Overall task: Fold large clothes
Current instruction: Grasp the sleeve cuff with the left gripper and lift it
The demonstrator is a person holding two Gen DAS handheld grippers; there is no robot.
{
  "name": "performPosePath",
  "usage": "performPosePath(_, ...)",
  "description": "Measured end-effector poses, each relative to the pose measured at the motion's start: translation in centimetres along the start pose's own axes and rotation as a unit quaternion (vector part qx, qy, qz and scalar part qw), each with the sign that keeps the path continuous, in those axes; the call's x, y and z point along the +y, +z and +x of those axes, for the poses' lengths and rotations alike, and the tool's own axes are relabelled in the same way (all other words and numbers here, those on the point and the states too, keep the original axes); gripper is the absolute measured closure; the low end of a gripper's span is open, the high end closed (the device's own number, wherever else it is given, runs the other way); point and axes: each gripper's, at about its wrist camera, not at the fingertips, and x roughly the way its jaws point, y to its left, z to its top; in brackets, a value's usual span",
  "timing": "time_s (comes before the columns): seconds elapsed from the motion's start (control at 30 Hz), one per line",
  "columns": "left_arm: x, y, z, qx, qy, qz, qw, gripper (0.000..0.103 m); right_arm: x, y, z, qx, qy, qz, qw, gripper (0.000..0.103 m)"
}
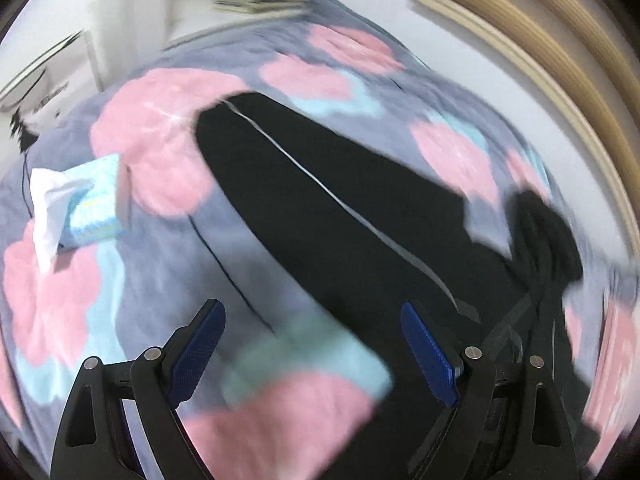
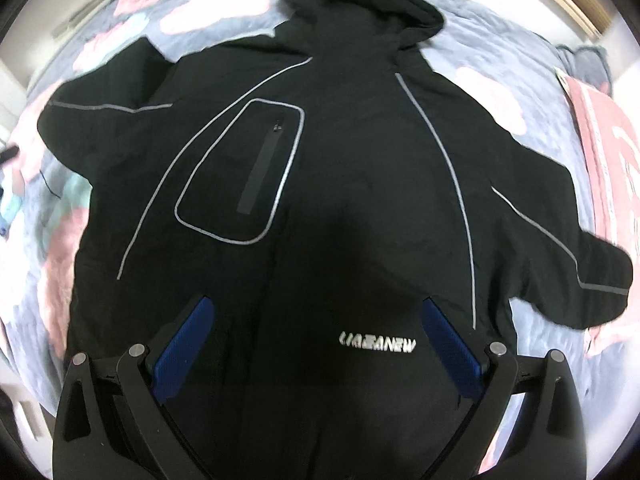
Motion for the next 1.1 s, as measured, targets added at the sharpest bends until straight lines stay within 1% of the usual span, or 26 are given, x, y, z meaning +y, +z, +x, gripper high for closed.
performPosePath(0.07, 2.4, 2.5, 1.1, -0.019, -0.008, -0.035, 0.9992, 0.013, 0.8, 0.7, 0.6, 0.001, -0.007, -0.013, 1.000, 0.000)
performPosePath(0.13, 5.1, 5.8, 2.9, -0.038, -0.005, -0.074, 0.9965, 0.013, 1.5, 1.3, 1.3, 0.005, -0.010, -0.022, 1.000, 0.000)
performPosePath(0.2, 7.0, 8.6, 4.9, -0.043, -0.002, -0.095, 0.9945, 0.013, 2.0, 1.6, 2.1, 0.014, -0.010, -0.029, 0.999, 0.000)
performPosePath(0.27, 8.3, 11.7, 7.6, -0.037, 0.005, -0.099, 0.9944, 0.013, 2.7, 1.7, 3.1, 0.028, -0.011, -0.039, 0.999, 0.000)
performPosePath(0.3, 8.8, 13.0, 9.1, -0.031, 0.016, -0.102, 0.9942, 0.013, 3.0, 1.8, 3.5, 0.035, -0.012, -0.044, 0.998, 0.000)
performPosePath(0.37, 10.2, 14.8, 11.6, -0.019, 0.033, -0.112, 0.9929, 0.013, 3.6, 1.8, 4.2, 0.045, -0.016, -0.054, 0.997, 0.000)
performPosePath(0.43, 11.4, 16.1, 14.4, 0.002, 0.040, -0.129, 0.9909, 0.013, 4.1, 1.8, 4.6, 0.051, -0.020, -0.062, 0.997, 0.000)
performPosePath(0.47, 11.8, 16.4, 15.5, 0.009, 0.037, -0.138, 0.9897, 0.013, 4.3, 1.8, 4.8, 0.054, -0.022, -0.066, 0.996, 0.000)
performPosePath(0.5, 12.3, 16.6, 16.4, 0.011, 0.026, -0.147, 0.9888, 0.013, 4.5, 1.7, 5.0, 0.056, -0.024, -0.070, 0.996, 0.000)
performPosePath(0.53, 12.4, 16.6, 17.0, 0.013, 0.021, -0.153, 0.9880, 0.016, 4.7, 1.7, 5.2, 0.058, -0.027, -0.073, 0.995, 0.000)
performPosePath(0.57, 12.4, 16.7, 17.6, 0.014, 0.018, -0.151, 0.9883, 0.022, 4.8, 1.7, 5.3, 0.060, -0.029, -0.077, 0.995, 0.000)
performPosePath(0.63, 11.9, 17.1, 18.7, 0.029, 0.019, -0.127, 0.9913, 0.074, 4.9, 1.6, 5.5, 0.062, -0.033, -0.084, 0.994, 0.000)
performPosePath(0.67, 11.4, 17.2, 18.8, 0.029, 0.026, -0.113, 0.9928, 0.078, 4.9, 1.5, 5.6, 0.063, -0.034, -0.086, 0.994, 0.000)
performPosePath(0.7, 11.0, 17.2, 18.3, 0.019, 0.030, -0.102, 0.9941, 0.087, 4.9, 1.4, 5.7, 0.063, -0.034, -0.088, 0.994, 0.000)
performPosePath(0.73, 10.4, 17.1, 17.4, 0.004, 0.036, -0.088, 0.9954, 0.088, 4.9, 1.5, 5.8, 0.064, -0.033, -0.089, 0.993, 0.000)
performPosePath(0.77, 9.6, 17.0, 15.7, -0.023, 0.058, -0.072, 0.9954, 0.089, 5.0, 1.4, 5.9, 0.065, -0.031, -0.090, 0.993, 0.000)
performPosePath(0.8, 9.3, 16.7, 13.9, -0.047, 0.080, -0.070, 0.9933, 0.089, 5.0, 1.4, 6.0, 0.065, -0.030, -0.091, 0.993, 0.000)
performPosePath(0.83, 9.3, 16.5, 12.5, -0.065, 0.096, -0.075, 0.9905, 0.089, 5.1, 1.4, 6.0, 0.065, -0.031, -0.092, 0.993, 0.000)
performPosePath(0.87, 9.5, 16.2, 10.8, -0.084, 0.115, -0.087, 0.9860, 0.089, 5.2, 1.5, 5.9, 0.061, -0.031, -0.093, 0.993, 0.000)
performPosePath(0.9, 10.2, 15.7, 9.6, -0.094, 0.131, -0.106, 0.9812, 0.089, 5.2, 1.5, 5.8, 0.057, -0.029, -0.092, 0.994, 0.000)
performPosePath(0.93, 10.9, 15.5, 9.6, -0.083, 0.135, -0.118, 0.9803, 0.089, 5.2, 1.6, 5.8, 0.055, -0.028, -0.092, 0.994, 0.000)
performPosePath(0.97, 11.4, 15.4, 10.6, -0.060, 0.147, -0.122, 0.9797, 0.089, 5.3, 1.7, 5.8, 0.050, -0.024, -0.092, 0.994, 0.000)
performPosePath(1.0, 11.6, 15.0, 11.4, -0.044, 0.160, -0.116, 0.9792, 0.089, 5.3, 2.0, 5.8, 0.041, -0.023, -0.091, 0.995, 0.000)
performPosePath(1.03, 11.3, 14.6, 12.3, -0.030, 0.171, -0.094, 0.9803, 0.089, 5.3, 2.6, 5.8, 0.028, -0.019, -0.086, 0.996, 0.000)
performPosePath(1.07, 11.0, 14.1, 12.4, -0.030, 0.175, -0.076, 0.9811, 0.089, 5.2, 3.3, 5.7, 0.014, -0.009, -0.082, 0.997, 0.000)
performPosePath(1.1, 10.3, 13.6, 12.0, -0.043, 0.171, -0.054, 0.9829, 0.089, 5.3, 4.6, 5.5, -0.012, 0.007, -0.077, 0.997, 0.000)
